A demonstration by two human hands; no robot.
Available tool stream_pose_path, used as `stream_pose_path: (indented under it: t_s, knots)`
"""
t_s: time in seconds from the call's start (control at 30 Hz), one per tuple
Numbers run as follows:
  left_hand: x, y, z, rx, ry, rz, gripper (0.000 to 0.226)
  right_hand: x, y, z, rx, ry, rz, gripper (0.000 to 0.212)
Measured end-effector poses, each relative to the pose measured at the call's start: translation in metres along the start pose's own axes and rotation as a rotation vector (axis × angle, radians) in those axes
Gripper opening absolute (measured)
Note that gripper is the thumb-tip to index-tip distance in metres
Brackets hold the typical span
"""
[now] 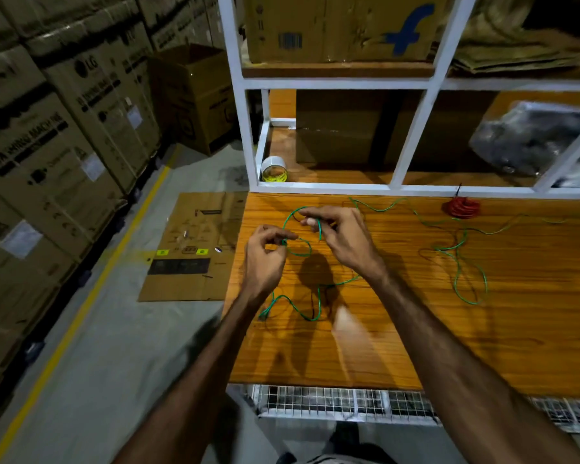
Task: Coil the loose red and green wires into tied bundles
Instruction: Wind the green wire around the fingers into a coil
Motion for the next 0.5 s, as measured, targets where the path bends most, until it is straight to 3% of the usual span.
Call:
stream_pose_path:
  t_s: [0.13, 0.23, 0.5]
  knots:
    - [-0.010, -0.005, -0.019, -0.070, 0.202, -0.007, 0.016, -0.003, 0.004, 0.021, -0.095, 0.040, 0.070, 0.028]
    - [-0.015, -0.006, -0.026, -0.143, 0.292, -0.015, 0.019, -0.001, 0.008, 0.028, -0.083, -0.011, 0.102, 0.031]
    - [-0.015, -0.004, -0.015, -0.125, 0.011, -0.045, 0.015, 0.014, 0.033, 0.039, 0.180, -0.344, 0.275, 0.045]
Point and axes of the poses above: each hand's wrist, its own y-axis away from the middle knuckle, its own x-axis out of the palm, z = x × y, the point moved 3 cm from there along -y, towards the middle knuckle, and after that the axes turned 5 degrees about -y, right-handed, at the moved point
